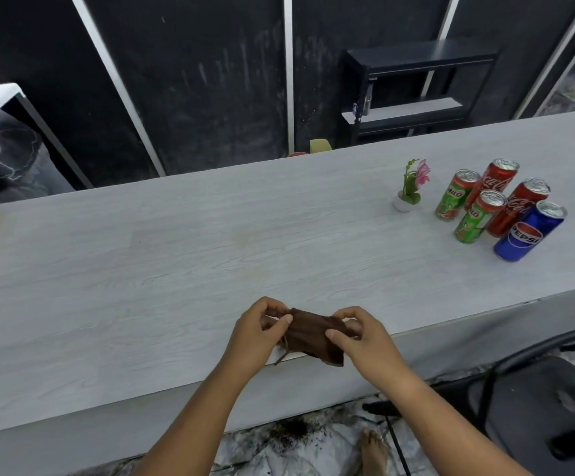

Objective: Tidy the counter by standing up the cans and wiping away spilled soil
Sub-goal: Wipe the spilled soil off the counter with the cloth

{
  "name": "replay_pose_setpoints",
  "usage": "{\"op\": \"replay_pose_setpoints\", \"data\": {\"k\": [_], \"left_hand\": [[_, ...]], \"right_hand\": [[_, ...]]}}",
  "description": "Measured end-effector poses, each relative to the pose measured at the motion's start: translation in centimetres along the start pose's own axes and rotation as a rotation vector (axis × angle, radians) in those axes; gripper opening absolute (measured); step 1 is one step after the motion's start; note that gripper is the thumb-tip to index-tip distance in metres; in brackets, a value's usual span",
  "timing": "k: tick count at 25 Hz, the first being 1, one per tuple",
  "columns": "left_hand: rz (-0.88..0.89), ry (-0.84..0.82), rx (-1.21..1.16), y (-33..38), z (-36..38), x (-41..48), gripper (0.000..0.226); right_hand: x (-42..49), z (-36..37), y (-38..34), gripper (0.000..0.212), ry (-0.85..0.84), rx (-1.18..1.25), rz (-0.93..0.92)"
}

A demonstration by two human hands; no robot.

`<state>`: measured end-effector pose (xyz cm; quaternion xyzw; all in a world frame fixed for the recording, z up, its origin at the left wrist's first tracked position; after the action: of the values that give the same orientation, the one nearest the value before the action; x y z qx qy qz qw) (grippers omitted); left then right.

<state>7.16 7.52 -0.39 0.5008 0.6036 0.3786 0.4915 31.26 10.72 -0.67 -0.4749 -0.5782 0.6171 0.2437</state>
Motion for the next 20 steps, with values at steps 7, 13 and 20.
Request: {"op": "replay_pose_setpoints", "data": {"k": [7,13,20], "left_hand": [[-0.098,-0.262,-0.189,2.0,6.3,2.7,0.039],[-0.083,-0.390,-0.121,4.4,14.7,4.9,0.031],[0.031,-0.682,0.032,8.6,29.7,6.0,0.028]], "right_hand": [[-3.0,-5.6,1.8,0.023,0.240,0.370,0.110],[-8.4,-11.2,4.4,0.014,0.424,0.306,0.031],[-18.0,-19.1,9.3,0.013,0.767,0.353,0.048]]}}
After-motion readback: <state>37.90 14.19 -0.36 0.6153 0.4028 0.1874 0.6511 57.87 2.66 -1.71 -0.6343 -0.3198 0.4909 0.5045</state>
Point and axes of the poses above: each hand's wrist, its own x-axis towards the middle knuckle, its own z-axis out of the palm, y = z × x, the point moved 1 cm from there along x, towards the middle knuckle, and after that the axes turned 11 degrees about -y, right-handed, at the moved point
